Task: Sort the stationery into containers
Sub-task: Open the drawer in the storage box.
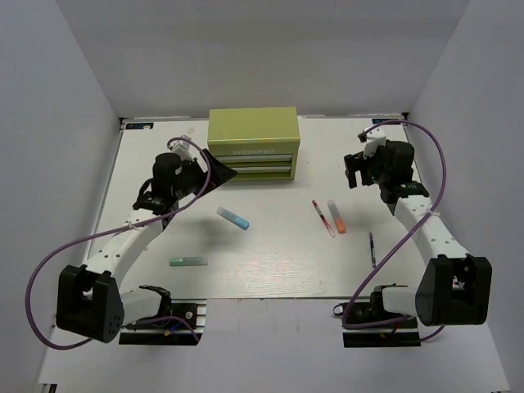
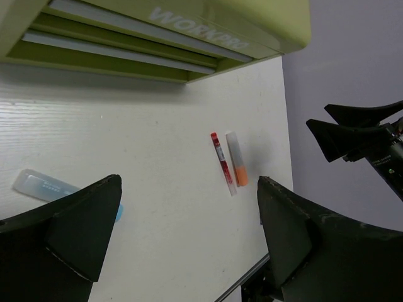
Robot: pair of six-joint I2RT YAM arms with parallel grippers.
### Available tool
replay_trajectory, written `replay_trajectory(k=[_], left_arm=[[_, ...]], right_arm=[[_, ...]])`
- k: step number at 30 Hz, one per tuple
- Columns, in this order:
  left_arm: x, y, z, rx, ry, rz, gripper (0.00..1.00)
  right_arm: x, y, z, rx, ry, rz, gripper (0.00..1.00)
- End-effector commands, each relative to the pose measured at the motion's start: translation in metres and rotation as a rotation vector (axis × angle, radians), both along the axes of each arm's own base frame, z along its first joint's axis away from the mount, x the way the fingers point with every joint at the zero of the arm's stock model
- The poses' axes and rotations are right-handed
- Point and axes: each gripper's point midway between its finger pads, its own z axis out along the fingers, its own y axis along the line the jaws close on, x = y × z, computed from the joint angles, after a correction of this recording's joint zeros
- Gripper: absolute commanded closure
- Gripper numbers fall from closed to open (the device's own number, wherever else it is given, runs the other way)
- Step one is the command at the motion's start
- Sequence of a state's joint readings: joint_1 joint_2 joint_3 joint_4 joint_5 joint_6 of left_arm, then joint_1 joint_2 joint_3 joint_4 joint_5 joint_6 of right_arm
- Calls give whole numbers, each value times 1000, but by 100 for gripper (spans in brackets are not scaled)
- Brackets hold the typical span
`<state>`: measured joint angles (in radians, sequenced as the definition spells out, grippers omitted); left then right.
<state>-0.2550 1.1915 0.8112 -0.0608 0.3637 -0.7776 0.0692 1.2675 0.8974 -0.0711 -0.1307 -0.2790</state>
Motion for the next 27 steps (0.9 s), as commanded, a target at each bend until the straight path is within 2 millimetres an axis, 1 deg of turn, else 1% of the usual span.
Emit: replay_trajectory(k=[1,2,3,4,5,6,7,8,9,10,11,12,13,14,15,16,17,18,19,20,21,22,23,24,25,26,27], left_arm=[[2,-13,3,-21,-13,10,1],[1,-15,2,-17,-14,12,1],[4,-12,2,-16,-12,36,1],[4,-15,4,-16,-27,35,1],[4,-19,7,-34,-27,41,1],[5,-18,4,-36,-22,57,1],[4,-23,-1,-45,-12,49,1],[4,-26,1,-53,-18,50,1],[5,-27,-7,-57,5,55,1],[7,-32,-11,-54,6,50,1],[5,-38,-12,-63,13,39,1],[8,-38,-14,-70,21,54,1],[8,-45,-13,-77,8,39,1],[12,-45,-19,-75,22,54,5],[11,-51,-20,-83,27,42,15],[11,-55,-22,-82,23,40,23],[17,-55,-18,-84,6,54,30],[17,-58,-25,-81,29,61,36],[19,-59,-22,-78,17,73,36],[23,-59,-24,-87,21,87,36],[23,-62,-24,-87,16,86,36],[28,-62,-25,-97,14,107,36],[30,-62,-21,-125,1,124,36],[33,-58,-26,-130,0,153,32],[36,-57,-29,-142,-4,171,31],[38,-55,-26,-191,-24,196,31],[42,-51,-28,-207,-31,237,29]], right_arm=[[2,7,19,-22,-63,72,10],[0,9,24,-30,-74,95,10],[-4,20,26,-42,-92,190,10],[-7,24,28,-56,-100,233,10],[-13,33,30,-102,-107,344,10],[-21,47,34,-77,-116,435,10],[-25,57,43,-61,-134,501,10],[-29,62,47,-64,-131,544,10],[-34,73,51,-50,-153,623,12],[-36,80,60,-38,-173,660,14],[-34,84,69,-41,-203,676,20],[-37,98,76,-34,-230,740,23],[-36,101,75,-49,-242,762,27],[-34,105,83,-61,-266,781,31],[-34,117,80,-85,-279,828,39],[-32,121,87,-96,-297,840,42],[-31,130,94,-109,-319,864,42],[-28,141,99,-106,-327,884,40],[-29,149,100,-103,-328,901,37],[-26,153,113,-107,-351,902,33],[-19,161,114,-105,-346,909,28],[-20,173,114,-111,-342,919,26],[-12,180,126,-112,-364,913,24],[-13,196,119,-113,-350,943,20],[-6,197,118,-140,-345,915,19],[2,202,125,-150,-357,911,17],[4,214,116,-156,-342,932,16]])
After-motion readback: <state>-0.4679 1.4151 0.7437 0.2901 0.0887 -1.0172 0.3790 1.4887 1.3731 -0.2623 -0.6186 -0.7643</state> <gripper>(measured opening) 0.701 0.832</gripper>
